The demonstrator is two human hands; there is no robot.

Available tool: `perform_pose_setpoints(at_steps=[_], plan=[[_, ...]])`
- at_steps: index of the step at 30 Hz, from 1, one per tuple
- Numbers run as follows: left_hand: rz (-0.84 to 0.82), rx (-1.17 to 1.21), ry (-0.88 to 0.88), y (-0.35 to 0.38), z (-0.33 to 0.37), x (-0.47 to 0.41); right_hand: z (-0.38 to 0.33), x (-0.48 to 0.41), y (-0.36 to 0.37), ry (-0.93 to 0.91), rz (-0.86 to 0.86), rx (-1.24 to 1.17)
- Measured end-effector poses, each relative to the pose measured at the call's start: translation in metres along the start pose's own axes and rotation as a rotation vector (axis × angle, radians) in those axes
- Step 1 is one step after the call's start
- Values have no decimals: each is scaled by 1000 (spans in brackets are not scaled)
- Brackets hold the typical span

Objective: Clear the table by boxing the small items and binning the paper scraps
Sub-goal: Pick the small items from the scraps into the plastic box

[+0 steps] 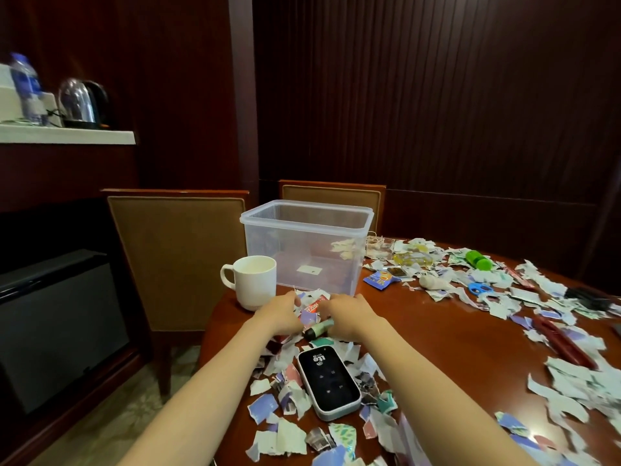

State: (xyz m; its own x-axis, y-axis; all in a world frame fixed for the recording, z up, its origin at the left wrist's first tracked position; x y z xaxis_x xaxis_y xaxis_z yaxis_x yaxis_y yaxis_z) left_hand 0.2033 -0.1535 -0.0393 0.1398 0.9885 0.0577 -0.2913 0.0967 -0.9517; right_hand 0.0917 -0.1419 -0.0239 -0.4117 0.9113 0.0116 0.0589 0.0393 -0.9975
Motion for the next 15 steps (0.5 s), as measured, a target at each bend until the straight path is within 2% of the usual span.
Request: perform_pose_setpoints(at_steps=[7, 11, 15], plan=[[50, -38, -3, 1, 1, -1, 17, 11, -9, 44, 138, 27], [140, -98, 10, -4, 6, 2, 23, 16, -4, 88, 98, 7], [256, -134, 6, -18, 6, 6, 23, 19, -10, 118, 153, 14]])
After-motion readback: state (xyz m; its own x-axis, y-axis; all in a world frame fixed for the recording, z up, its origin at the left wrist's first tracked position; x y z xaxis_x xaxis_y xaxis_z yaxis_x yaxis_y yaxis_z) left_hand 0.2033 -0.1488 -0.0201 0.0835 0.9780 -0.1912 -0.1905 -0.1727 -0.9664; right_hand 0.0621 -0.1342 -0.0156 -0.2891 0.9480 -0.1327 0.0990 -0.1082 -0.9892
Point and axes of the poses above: each hand's wrist, its own x-axis away from the middle knuckle, its own y-axis out of the palm, z = x × y, the point moved 7 cm from there along -x, towards the middle knuckle, and after that the axes turned 8 degrees about -x, right-handed, at the moved point
